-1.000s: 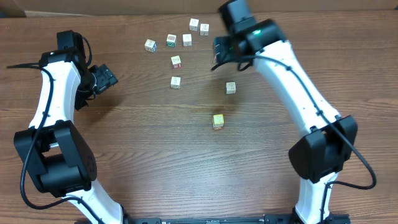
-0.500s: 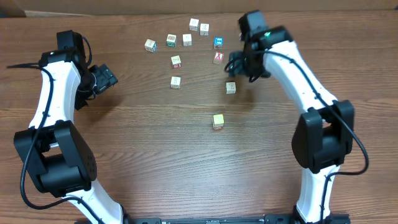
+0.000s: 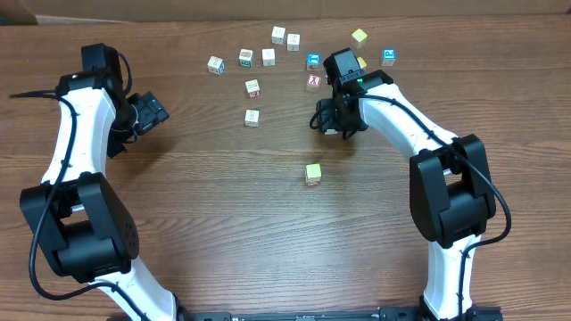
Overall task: Form a tower
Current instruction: 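Move the right gripper to the T block at the back right, then lower the right gripper and close it on the T block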
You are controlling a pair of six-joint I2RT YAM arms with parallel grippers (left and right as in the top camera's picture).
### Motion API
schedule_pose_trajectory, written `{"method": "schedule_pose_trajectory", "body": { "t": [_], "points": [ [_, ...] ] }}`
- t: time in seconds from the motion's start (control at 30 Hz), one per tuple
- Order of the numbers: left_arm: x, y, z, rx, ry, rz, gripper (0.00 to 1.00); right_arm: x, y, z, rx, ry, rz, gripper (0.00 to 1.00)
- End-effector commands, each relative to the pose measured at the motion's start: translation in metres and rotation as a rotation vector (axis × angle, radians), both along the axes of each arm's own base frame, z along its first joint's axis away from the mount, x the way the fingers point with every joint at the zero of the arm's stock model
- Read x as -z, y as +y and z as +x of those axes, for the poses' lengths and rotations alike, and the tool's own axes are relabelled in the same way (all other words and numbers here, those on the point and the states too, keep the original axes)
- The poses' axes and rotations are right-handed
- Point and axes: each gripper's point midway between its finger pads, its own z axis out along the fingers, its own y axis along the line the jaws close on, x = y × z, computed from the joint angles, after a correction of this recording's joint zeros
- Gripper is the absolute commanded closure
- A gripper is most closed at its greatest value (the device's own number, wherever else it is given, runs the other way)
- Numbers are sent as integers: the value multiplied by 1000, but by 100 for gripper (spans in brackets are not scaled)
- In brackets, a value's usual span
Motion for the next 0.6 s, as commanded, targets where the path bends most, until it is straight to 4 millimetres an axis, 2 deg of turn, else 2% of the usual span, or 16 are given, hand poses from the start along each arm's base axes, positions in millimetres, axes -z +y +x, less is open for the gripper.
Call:
{"method": "schedule_pose_trajectory", "body": {
  "t": [0.0, 0.03, 0.13, 0.2, 0.33, 0.47, 0.57],
  "points": [
    [-2, 0, 4, 10, -10, 3, 0, 0, 0, 5, -2, -22, -5, 50],
    [-2, 0, 4, 10, -10, 3, 0, 0, 1, 5, -2, -24, -5, 53],
    [-2, 0, 4, 10, -10, 3, 0, 0, 0, 4, -2, -21, -6, 55],
    [-2, 0, 4, 10, -10, 3, 1, 1, 0, 2, -2, -11, -9, 51],
    [-2, 0, 4, 10, -10, 3, 0, 1, -1, 0, -2, -4, -11, 50],
    [-2, 0, 4, 10, -10, 3, 0, 2, -1, -1, -2, 0, -13, 60],
    [-2, 0, 4, 10, -10, 3, 1, 2, -1, -1, -2, -1, -12, 61]
  ]
}}
